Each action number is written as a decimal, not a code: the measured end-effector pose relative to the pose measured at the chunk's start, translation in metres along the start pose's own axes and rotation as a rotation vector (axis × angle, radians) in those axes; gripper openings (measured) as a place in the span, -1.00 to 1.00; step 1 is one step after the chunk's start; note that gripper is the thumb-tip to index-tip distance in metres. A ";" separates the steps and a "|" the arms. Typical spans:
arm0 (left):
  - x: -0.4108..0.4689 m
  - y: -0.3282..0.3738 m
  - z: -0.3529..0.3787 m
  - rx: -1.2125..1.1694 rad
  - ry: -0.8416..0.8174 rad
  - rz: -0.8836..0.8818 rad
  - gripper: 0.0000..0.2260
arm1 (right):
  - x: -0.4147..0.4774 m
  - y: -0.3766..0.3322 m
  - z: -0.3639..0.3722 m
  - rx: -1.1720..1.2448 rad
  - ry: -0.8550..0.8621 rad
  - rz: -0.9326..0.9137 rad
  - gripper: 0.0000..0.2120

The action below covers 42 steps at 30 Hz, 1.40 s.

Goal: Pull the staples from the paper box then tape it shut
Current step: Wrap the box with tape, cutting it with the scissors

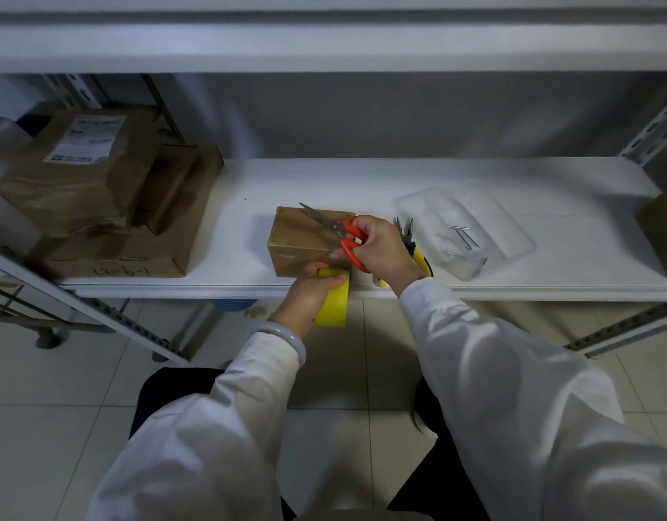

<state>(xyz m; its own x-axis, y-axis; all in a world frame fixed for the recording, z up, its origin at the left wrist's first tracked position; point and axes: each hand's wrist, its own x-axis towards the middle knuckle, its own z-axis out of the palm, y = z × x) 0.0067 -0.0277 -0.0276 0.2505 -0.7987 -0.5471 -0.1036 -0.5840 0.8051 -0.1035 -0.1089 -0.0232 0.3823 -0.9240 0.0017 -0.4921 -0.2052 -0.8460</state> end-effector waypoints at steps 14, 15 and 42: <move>-0.001 -0.025 0.015 -0.008 0.161 0.006 -0.60 | 0.004 0.010 0.008 0.023 0.033 0.000 -0.65; 0.000 -0.024 0.016 -0.001 0.179 0.000 -0.57 | 0.003 0.012 0.010 0.026 0.042 -0.003 -0.66; 0.000 -0.019 0.014 -0.027 0.149 0.072 -0.83 | -0.041 -0.007 -0.056 0.004 -0.118 0.300 -0.61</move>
<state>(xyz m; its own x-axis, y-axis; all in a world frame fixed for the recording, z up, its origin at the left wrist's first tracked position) -0.0044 -0.0185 -0.0461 0.3835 -0.8070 -0.4491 -0.1014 -0.5202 0.8480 -0.1599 -0.0878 0.0128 0.3085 -0.8994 -0.3097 -0.5933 0.0725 -0.8017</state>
